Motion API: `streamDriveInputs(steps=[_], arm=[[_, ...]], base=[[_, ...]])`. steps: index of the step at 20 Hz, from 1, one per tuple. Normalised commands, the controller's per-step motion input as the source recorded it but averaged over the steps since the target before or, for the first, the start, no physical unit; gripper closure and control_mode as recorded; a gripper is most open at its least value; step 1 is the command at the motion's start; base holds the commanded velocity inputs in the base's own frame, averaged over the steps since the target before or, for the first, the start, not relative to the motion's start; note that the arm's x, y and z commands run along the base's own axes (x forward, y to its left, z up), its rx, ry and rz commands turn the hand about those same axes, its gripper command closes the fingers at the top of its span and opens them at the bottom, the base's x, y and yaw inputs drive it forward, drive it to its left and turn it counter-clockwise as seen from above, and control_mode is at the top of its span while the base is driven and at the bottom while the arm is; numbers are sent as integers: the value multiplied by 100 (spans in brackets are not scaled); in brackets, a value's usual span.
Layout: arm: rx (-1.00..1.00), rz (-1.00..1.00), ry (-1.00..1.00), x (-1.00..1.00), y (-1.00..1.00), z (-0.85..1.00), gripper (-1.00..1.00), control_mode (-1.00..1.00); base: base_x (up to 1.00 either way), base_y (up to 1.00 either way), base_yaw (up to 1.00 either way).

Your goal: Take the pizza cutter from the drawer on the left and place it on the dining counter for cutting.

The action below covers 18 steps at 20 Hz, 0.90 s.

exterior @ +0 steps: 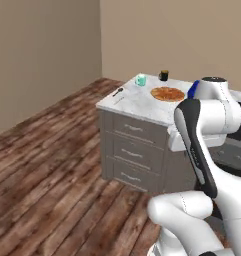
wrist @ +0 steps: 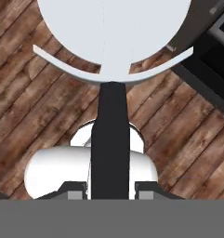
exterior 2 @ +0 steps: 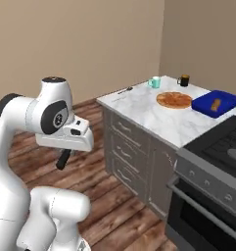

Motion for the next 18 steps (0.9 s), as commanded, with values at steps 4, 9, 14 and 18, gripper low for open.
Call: streamDriveInputs(steps=[4, 9, 14, 18], arm=[[0, 0, 0, 0, 0, 0, 100, 100], [0, 0, 0, 0, 0, 0, 100, 100], [0, 0, 0, 0, 0, 0, 100, 100], [0, 0, 0, 0, 0, 0, 100, 100]], base=[[32, 44, -85], [70, 79, -70], [79, 97, -60], [73, 100, -48]])
